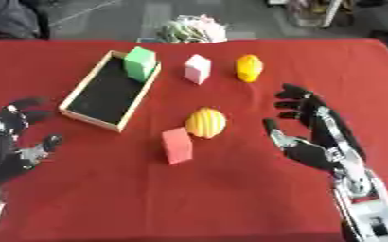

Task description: Pick up objects on the table and place them in the box.

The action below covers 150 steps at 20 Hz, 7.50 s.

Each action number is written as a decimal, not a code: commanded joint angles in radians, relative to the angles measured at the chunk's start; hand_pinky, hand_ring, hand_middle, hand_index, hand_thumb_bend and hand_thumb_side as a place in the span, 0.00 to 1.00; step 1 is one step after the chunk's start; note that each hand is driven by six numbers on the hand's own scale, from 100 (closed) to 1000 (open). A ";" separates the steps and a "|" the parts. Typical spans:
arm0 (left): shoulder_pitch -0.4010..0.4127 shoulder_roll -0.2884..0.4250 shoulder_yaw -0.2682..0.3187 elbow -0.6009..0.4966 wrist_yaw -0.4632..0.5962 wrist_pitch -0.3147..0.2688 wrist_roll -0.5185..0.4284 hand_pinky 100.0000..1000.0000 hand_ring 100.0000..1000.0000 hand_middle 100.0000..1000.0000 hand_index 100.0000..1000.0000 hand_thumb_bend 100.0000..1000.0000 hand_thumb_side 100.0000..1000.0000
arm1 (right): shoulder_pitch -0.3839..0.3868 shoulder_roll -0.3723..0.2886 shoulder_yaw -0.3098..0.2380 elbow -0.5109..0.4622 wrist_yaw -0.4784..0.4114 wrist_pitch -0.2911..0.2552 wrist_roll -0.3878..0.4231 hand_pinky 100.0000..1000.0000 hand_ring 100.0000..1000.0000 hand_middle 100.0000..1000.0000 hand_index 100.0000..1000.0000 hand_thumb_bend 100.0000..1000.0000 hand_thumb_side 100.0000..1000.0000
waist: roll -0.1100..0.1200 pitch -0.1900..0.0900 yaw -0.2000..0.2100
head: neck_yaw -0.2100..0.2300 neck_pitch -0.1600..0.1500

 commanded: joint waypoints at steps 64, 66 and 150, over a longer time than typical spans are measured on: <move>-0.042 0.016 -0.085 -0.035 0.054 -0.028 -0.146 0.83 0.73 0.76 0.80 0.61 0.40 | -0.821 -0.191 -0.111 1.221 0.468 0.053 -0.027 0.74 0.80 0.80 0.91 0.36 0.06 | 0.005 -0.003 0.199 | -0.152 0.004; -0.045 0.015 -0.086 -0.037 0.055 -0.028 -0.148 0.83 0.73 0.76 0.80 0.61 0.40 | -0.819 -0.188 -0.111 1.229 0.464 0.054 -0.031 0.74 0.80 0.80 0.91 0.36 0.07 | 0.007 0.002 0.205 | -0.157 0.004; -0.069 -0.011 -0.074 -0.080 0.137 -0.033 -0.122 0.80 0.70 0.73 0.79 0.58 0.39 | -0.815 0.213 0.117 0.890 0.954 -0.009 -0.162 0.77 0.84 0.88 0.96 0.65 0.36 | 0.018 -0.006 0.304 | -0.257 0.004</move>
